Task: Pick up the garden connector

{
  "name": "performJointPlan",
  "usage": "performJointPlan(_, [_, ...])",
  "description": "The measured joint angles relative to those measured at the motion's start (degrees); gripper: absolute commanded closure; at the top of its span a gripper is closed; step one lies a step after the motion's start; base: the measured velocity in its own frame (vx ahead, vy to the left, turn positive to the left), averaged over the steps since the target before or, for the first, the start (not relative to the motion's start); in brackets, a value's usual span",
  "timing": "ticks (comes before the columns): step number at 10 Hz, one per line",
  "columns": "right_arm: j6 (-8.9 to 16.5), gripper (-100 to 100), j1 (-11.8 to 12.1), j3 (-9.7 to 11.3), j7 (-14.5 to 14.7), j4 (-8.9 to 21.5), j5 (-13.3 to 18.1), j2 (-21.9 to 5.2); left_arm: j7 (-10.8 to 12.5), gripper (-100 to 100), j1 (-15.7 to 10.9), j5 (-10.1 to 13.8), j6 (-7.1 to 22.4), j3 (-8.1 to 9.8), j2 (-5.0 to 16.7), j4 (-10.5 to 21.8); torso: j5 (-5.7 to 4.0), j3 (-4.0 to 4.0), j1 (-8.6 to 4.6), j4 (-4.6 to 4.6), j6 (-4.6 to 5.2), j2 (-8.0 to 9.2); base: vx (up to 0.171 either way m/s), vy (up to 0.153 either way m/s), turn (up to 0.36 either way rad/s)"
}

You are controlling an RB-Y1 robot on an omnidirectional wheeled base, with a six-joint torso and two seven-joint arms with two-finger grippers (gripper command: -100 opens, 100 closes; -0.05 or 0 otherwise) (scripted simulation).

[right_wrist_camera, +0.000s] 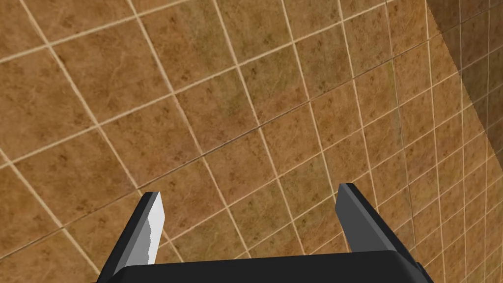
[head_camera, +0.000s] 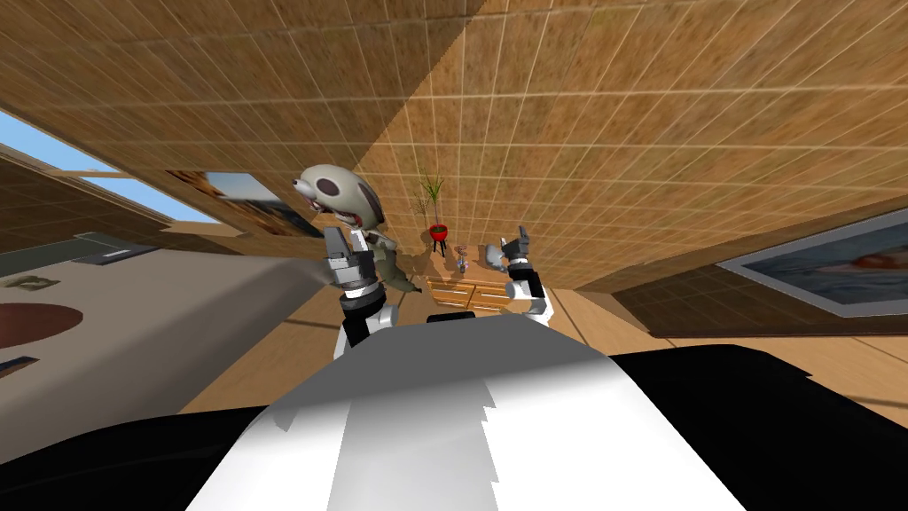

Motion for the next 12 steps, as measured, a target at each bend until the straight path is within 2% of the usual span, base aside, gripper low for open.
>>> performJointPlan(3, [2.32,-100,-1.72,-0.83,-4.74,3.11,-1.08,-0.19,0.00,0,0.01,0.00,0.00,0.00,0.00,0.00,0.00,0.00,0.01,0.00,0.03,0.01,-0.011,-0.017,0.098])
performJointPlan(8, [7.69,-100,-5.99,-2.77,-12.80,9.12,-3.25,-0.17,0.00,0,0.00,0.00,0.00,0.00,0.00,0.00,0.00,0.00,0.00,0.00,0.01,0.00,-0.012,-0.017,0.094])
performJointPlan(10, [8.61,-100,-6.45,-3.02,-15.64,10.24,-3.65,-0.12,0.00,0,0.01,0.00,0.00,0.00,0.00,0.00,0.01,0.00,0.04,0.00,0.04,0.00,-0.006,-0.010,0.053])
performJointPlan(12, [10.33,-100,-8.02,-3.58,-18.59,12.69,-4.32,0.07,0.00,0,0.01,0.00,0.00,0.00,0.00,0.00,0.00,0.00,0.02,0.00,0.03,-0.01,-0.013,-0.014,0.116])
